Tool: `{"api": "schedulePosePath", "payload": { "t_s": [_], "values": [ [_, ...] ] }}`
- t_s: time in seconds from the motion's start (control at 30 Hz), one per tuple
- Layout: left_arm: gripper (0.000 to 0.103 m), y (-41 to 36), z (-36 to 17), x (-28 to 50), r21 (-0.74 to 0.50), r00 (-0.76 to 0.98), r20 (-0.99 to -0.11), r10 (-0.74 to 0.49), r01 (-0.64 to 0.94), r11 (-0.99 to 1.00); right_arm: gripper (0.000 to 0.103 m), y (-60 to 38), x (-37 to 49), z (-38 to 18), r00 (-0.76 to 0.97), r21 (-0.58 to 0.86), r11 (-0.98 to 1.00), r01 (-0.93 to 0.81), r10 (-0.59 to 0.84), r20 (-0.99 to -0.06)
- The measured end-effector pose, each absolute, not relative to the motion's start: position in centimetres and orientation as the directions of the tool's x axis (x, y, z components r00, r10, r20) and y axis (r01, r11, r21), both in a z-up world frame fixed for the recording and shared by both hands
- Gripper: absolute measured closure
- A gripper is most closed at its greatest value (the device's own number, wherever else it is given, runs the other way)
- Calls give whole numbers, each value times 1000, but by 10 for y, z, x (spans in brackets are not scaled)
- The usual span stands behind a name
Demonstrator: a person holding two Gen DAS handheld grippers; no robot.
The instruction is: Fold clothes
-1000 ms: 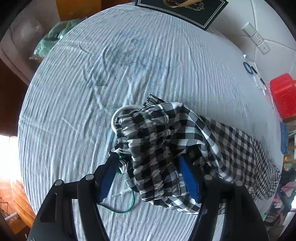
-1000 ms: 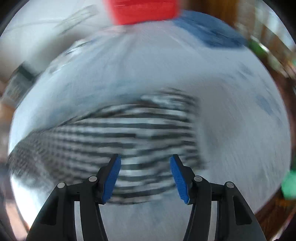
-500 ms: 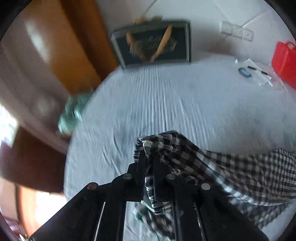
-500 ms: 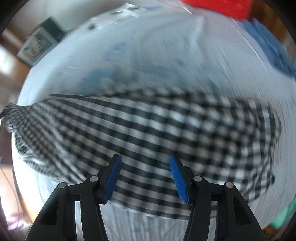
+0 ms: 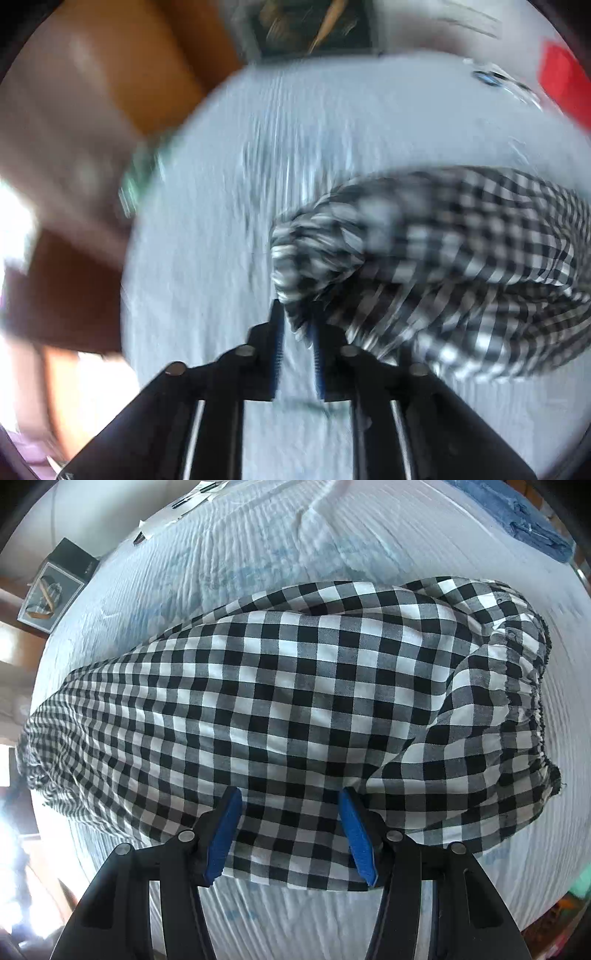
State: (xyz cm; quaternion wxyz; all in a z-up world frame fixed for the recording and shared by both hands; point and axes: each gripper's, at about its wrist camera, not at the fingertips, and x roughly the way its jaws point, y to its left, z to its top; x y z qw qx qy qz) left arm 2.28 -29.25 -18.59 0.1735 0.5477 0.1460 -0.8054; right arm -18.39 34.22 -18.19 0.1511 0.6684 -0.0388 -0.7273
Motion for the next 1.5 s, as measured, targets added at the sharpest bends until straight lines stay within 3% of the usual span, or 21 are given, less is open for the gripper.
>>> {"api": "schedulePosePath", "payload": {
  "t_s": [0.07, 0.17, 0.27, 0.33, 0.37, 0.4, 0.43, 0.6, 0.77, 1.07, 1.27, 1.3, 1.33, 1.37, 1.4, 1.43, 1.5],
  "values": [
    [86, -306, -185, 31, -187, -354, -935, 4, 482, -856, 49, 344, -188, -182, -58, 268, -949, 165, -280, -958],
    [85, -317, -158, 29, -324, -426, -900, 94, 507, -799, 49, 343, -190, -180, -64, 274, -947, 170, -288, -956],
    [72, -317, -123, 26, -370, -488, -867, 98, 501, -783, 49, 349, -186, -171, -91, 289, -943, 163, -306, -948],
    [36, -318, -98, 25, -375, -525, -848, 72, 500, -781, 44, 361, -181, -162, -119, 300, -943, 145, -318, -941],
    [26, -319, -87, 23, -370, -540, -840, 51, 503, -781, 42, 369, -177, -157, -139, 301, -945, 127, -318, -938],
    [6, -320, -80, 19, -350, -539, -842, 27, 508, -787, 37, 384, -172, -151, -162, 300, -948, 103, -313, -936],
    [1, -320, -74, 12, -316, -533, -846, -8, 512, -799, 31, 399, -167, -146, -185, 298, -951, 79, -308, -933],
    [1, -315, -83, -27, -273, -502, -865, -17, 498, -823, 29, 448, -153, -127, -285, 327, -942, -78, -293, -913],
    [1, -301, -134, -56, -228, -403, -915, 4, 511, -829, 20, 487, -157, -142, -294, 330, -924, -192, -267, -918],
    [1, -282, -224, -30, -92, -187, -982, -18, 565, -820, 18, 489, -174, -174, -287, 378, -888, -263, -302, -909],
    [1, -276, -201, 1, -149, -269, -962, -33, 627, -764, 14, 473, -181, -185, -300, 361, -890, -277, -277, -913],
    [1, -276, -195, 7, -152, -277, -960, -40, 635, -758, 20, 464, -182, -184, -298, 312, -917, -248, -234, -926],
    [1, -276, -189, 12, -153, -283, -958, -47, 642, -751, 44, 455, -183, -182, -296, 258, -941, -217, -189, -936],
    [1, -276, -183, 18, -154, -288, -956, -54, 649, -745, 58, 446, -184, -181, -295, 203, -962, -185, -143, -945],
    [1, -276, -176, 23, -155, -293, -954, -60, 657, -738, 90, 437, -185, -180, -297, 147, -977, -153, -97, -950],
    [1, -278, -170, 29, -156, -297, -952, -66, 663, -732, 98, 433, -186, -179, -301, 202, -970, -137, -153, -941],
    [1, -285, -159, 36, -173, -322, -944, -67, 661, -730, 98, 414, -184, -159, -348, 263, -961, -84, -219, -912]
  ]
}}
